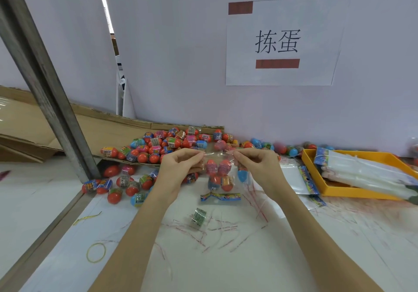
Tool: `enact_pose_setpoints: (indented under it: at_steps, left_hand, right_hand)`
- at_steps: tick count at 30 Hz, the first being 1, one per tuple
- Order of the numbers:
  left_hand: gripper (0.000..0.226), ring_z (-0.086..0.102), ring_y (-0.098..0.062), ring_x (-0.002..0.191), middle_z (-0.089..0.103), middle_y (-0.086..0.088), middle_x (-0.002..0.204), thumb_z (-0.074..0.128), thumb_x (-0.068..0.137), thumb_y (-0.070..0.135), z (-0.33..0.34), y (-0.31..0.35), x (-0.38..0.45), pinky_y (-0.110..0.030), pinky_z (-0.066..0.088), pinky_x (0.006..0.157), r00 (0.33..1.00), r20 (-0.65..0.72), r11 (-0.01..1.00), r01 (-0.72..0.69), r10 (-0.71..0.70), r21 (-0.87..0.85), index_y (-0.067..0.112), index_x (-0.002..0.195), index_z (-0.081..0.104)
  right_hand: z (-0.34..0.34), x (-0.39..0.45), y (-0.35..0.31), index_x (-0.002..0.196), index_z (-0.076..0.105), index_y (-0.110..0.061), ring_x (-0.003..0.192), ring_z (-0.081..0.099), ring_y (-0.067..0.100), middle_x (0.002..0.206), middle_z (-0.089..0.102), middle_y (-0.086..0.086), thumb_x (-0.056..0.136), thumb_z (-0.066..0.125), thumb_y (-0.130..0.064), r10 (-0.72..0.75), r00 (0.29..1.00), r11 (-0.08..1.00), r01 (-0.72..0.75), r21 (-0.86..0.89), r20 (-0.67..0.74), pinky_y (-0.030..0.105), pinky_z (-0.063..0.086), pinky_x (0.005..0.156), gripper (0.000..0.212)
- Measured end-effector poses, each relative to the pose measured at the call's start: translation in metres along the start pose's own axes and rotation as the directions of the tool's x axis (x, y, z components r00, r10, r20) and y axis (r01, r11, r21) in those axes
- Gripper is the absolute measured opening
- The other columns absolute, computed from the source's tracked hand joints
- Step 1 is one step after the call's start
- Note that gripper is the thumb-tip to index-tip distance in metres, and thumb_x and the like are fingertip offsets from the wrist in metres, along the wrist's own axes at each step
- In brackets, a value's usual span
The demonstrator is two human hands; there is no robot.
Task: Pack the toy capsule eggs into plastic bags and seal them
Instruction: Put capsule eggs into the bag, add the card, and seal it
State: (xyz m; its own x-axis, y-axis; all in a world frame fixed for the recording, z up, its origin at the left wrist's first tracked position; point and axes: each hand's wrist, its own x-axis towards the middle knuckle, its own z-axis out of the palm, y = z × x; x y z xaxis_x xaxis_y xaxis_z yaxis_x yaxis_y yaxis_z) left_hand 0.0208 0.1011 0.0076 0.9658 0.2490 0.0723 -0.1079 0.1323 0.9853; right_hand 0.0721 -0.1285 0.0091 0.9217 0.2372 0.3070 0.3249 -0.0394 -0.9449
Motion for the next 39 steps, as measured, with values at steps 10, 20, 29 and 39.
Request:
enact_pose_setpoints:
  at_steps: [10,20,29,39]
  left_hand:
    - [0.019,0.077,-0.022,0.096,0.081,-0.01,0.103,0.07,0.094,-0.004,-0.011,0.001,0.002,-0.025,0.062,0.082,0.992,0.096,0.991,-0.087,0.078,0.097,0.007,0.103,0.082]
    - [0.022,0.077,-0.019,0.101,0.081,-0.003,0.104,0.062,0.102,0.004,-0.015,0.004,0.0,-0.025,0.06,0.089,0.978,0.153,0.958,-0.174,0.141,0.228,0.011,0.107,0.082]
    - [0.014,0.077,-0.013,0.091,0.081,0.002,0.094,0.086,0.085,0.012,-0.012,0.005,0.001,-0.019,0.059,0.08,0.97,0.148,0.928,-0.228,0.191,0.296,0.02,0.096,0.082]
    - [0.017,0.072,-0.007,0.102,0.076,0.009,0.106,0.075,0.096,0.03,0.003,0.009,-0.009,-0.024,0.06,0.081,0.934,0.319,0.904,-0.27,0.162,0.331,0.031,0.112,0.078]
  right_hand:
    - [-0.005,-0.002,-0.004,0.101,0.08,-0.013,0.089,0.075,0.021,0.094,0.079,0.003,0.096,0.068,-0.002,0.065,0.997,0.998,-0.066,0.01,0.031,0.026,0.061,0.082,0.017]
    - [-0.003,-0.002,-0.006,0.099,0.081,-0.01,0.09,0.076,0.02,0.094,0.08,0.003,0.1,0.054,0.005,0.107,0.994,0.994,-0.107,-0.012,-0.007,0.021,0.06,0.079,0.031]
    - [0.001,0.0,-0.002,0.103,0.074,-0.021,0.092,0.073,0.014,0.096,0.076,-0.004,0.092,0.076,-0.013,0.077,0.996,0.991,-0.071,-0.116,0.046,0.026,0.061,0.088,0.013]
    - [0.022,-0.006,-0.019,0.115,0.069,-0.017,0.099,0.072,0.017,0.103,0.074,0.0,0.095,0.073,-0.008,-0.089,0.985,0.996,0.092,-0.018,0.148,0.029,0.058,0.091,0.022]
